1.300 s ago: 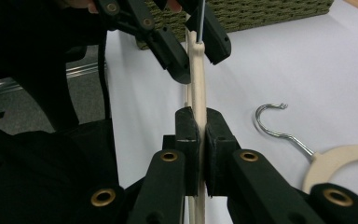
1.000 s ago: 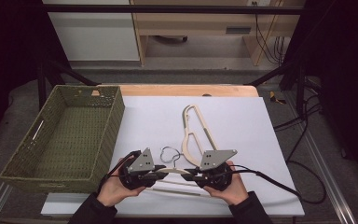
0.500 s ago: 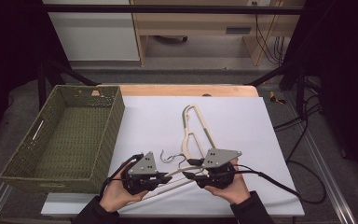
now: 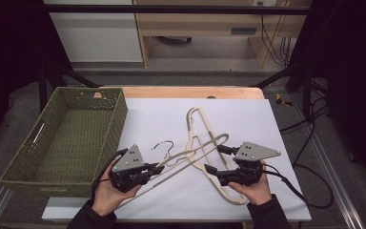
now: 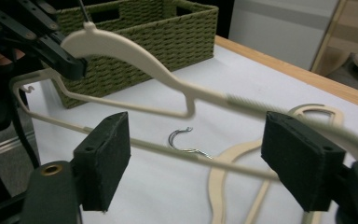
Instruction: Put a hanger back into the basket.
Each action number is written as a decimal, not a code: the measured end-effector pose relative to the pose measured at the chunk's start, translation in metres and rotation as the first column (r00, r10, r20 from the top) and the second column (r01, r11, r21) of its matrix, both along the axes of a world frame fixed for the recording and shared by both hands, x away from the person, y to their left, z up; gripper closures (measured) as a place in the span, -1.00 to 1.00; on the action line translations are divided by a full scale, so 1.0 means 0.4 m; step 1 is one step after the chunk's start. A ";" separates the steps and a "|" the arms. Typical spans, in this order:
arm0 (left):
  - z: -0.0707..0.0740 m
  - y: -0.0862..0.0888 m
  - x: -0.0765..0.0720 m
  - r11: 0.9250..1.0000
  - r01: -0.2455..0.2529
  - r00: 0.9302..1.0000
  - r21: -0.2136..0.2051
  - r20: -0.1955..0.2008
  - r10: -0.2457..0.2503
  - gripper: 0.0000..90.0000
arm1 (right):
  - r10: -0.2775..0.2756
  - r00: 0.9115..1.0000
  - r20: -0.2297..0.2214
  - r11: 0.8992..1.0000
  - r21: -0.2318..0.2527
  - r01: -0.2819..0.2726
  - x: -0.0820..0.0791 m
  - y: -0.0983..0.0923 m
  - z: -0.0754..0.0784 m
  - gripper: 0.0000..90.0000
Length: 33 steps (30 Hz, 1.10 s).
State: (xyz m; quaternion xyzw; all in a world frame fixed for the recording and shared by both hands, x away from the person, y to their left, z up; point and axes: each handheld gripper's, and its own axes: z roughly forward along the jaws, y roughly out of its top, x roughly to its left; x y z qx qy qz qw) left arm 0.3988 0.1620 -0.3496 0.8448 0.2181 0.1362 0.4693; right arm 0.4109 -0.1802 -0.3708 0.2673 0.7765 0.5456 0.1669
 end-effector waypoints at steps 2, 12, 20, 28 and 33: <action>0.019 0.012 -0.002 1.000 -0.019 1.000 -0.011 0.015 0.019 0.91 | -0.021 1.000 -0.004 1.000 0.009 0.021 -0.002 -0.013 0.001 -0.54; 0.131 0.076 0.016 0.997 -0.063 0.995 -0.051 0.077 0.067 0.91 | -0.111 0.993 -0.035 0.994 0.016 0.112 -0.001 -0.062 -0.025 -0.74; 0.191 0.160 0.071 0.990 -0.121 0.988 -0.066 0.090 0.127 0.91 | -0.165 0.985 -0.047 0.985 0.032 0.167 0.005 -0.089 -0.032 -0.80; 0.217 0.265 0.120 0.980 -0.192 0.976 -0.051 0.091 0.196 0.91 | -0.181 0.982 -0.047 0.983 0.017 0.182 0.010 -0.093 -0.038 -0.84; 0.218 0.337 0.146 0.971 -0.235 0.967 -0.052 0.092 0.239 0.91 | -0.185 0.982 -0.048 0.982 0.016 0.186 0.010 -0.093 -0.038 -0.84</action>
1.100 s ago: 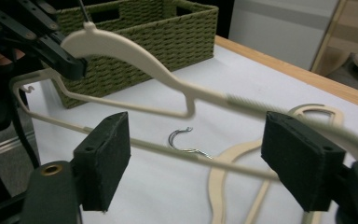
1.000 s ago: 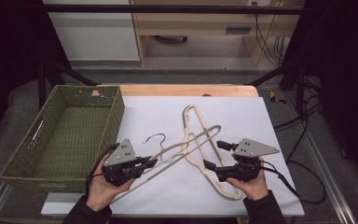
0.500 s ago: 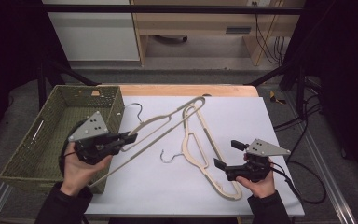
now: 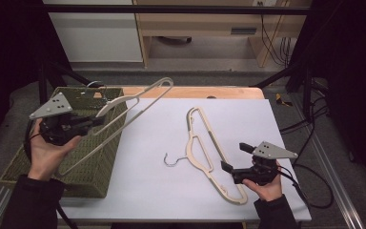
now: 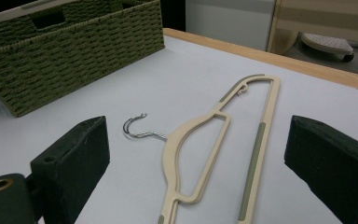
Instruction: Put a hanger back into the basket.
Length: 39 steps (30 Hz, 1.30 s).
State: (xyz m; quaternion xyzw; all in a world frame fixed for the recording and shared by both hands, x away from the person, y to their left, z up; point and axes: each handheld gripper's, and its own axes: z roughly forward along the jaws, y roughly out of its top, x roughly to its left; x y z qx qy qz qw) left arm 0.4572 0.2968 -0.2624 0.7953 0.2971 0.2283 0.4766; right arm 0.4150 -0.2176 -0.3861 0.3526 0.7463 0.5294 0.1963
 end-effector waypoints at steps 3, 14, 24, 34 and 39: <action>-0.003 0.041 0.013 1.000 -0.029 1.000 0.001 -0.002 0.029 0.91 | -0.001 1.000 -0.002 1.000 0.002 0.001 0.000 0.000 0.000 -0.84; -0.034 0.176 0.059 0.992 -0.122 0.992 0.030 -0.002 0.123 0.91 | -0.003 1.000 0.000 1.000 0.002 0.003 0.000 -0.001 0.001 -0.84; -0.084 0.259 0.072 0.979 -0.185 0.983 0.084 -0.003 0.186 0.91 | 0.000 1.000 -0.004 1.000 -0.002 0.000 0.001 0.001 -0.001 -0.84; -0.139 0.306 0.069 0.972 -0.219 0.975 0.090 -0.019 0.221 0.91 | 0.004 1.000 -0.007 1.000 -0.004 -0.004 0.001 0.003 -0.002 -0.84; -0.169 0.306 0.058 0.969 -0.220 0.974 0.110 -0.023 0.224 0.91 | 0.012 1.000 -0.011 1.000 -0.013 -0.012 0.001 0.004 -0.004 -0.84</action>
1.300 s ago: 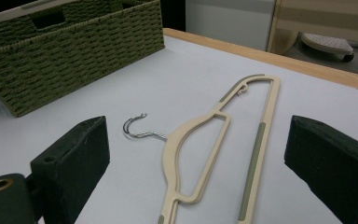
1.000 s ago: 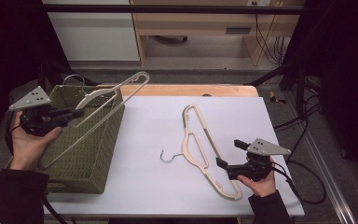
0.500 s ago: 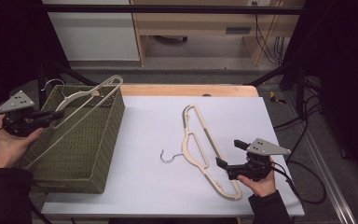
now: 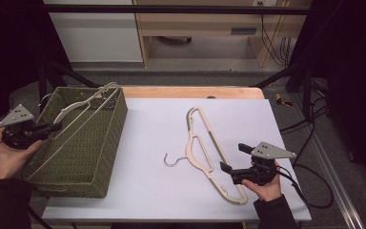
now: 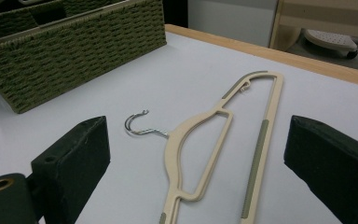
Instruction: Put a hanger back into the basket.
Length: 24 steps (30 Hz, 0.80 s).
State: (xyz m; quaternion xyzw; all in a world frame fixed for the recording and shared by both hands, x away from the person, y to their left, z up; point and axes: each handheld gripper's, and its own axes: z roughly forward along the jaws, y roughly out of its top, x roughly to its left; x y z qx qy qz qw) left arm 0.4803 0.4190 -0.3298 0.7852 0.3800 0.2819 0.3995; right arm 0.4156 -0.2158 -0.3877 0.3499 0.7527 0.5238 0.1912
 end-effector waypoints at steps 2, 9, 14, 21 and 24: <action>-0.010 0.003 -0.005 1.000 -0.005 1.000 -0.008 -0.009 0.005 0.91 | 0.000 1.000 -0.004 1.000 0.002 0.000 0.000 0.000 0.000 -0.84; -0.064 -0.029 -0.005 1.000 -0.017 0.999 0.020 -0.040 0.018 0.91 | 0.000 1.000 -0.005 1.000 0.000 0.000 0.001 0.005 -0.003 -0.83; -0.120 -0.074 -0.006 0.998 -0.023 0.999 0.052 -0.044 0.025 0.90 | 0.002 1.000 -0.005 1.000 0.001 -0.002 0.000 0.004 -0.002 -0.83; -0.153 -0.101 -0.004 0.996 0.002 0.993 0.095 -0.117 0.009 0.85 | 0.001 1.000 -0.004 1.000 0.001 -0.001 0.000 0.004 -0.002 -0.83; -0.163 -0.117 0.000 0.993 0.034 0.983 0.116 -0.184 -0.012 0.78 | 0.003 1.000 -0.004 1.000 0.000 -0.003 -0.001 0.005 -0.003 -0.83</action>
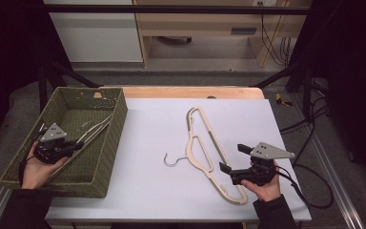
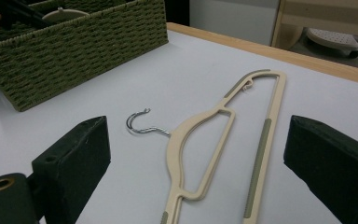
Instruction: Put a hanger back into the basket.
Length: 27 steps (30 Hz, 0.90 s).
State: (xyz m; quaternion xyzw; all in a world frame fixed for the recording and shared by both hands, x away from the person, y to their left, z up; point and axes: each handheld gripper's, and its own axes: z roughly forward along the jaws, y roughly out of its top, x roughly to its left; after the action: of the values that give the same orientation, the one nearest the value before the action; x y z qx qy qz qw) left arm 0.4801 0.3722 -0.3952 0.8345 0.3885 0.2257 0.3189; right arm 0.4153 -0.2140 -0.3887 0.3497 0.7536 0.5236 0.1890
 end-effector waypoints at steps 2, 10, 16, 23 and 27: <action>-0.009 -0.013 0.001 0.999 0.016 1.000 0.043 -0.024 -0.015 0.76 | 0.001 1.000 0.000 1.000 0.000 -0.001 0.000 0.000 0.000 -0.83; -0.025 -0.019 0.008 0.998 0.045 0.994 0.044 -0.099 -0.041 0.64 | 0.004 1.000 0.000 1.000 -0.001 -0.004 0.000 0.001 -0.001 -0.83; -0.028 -0.023 0.010 0.997 0.058 0.991 0.058 -0.122 -0.051 0.55 | 0.004 1.000 -0.002 1.000 0.001 -0.004 -0.001 0.003 -0.001 -0.83; -0.029 -0.027 0.009 0.996 0.070 0.990 0.064 -0.127 -0.061 0.45 | 0.005 1.000 -0.003 1.000 0.002 -0.005 -0.001 0.003 -0.001 -0.83; -0.016 -0.023 0.006 0.997 0.062 0.994 0.047 -0.090 -0.057 0.29 | 0.005 1.000 -0.002 1.000 0.004 -0.005 -0.001 0.003 0.000 -0.83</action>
State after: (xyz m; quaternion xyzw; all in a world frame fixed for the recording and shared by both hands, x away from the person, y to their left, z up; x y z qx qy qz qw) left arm 0.4826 0.3629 -0.4017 0.8625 0.3715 0.1885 0.2872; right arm 0.4148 -0.2129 -0.3889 0.3486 0.7537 0.5251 0.1863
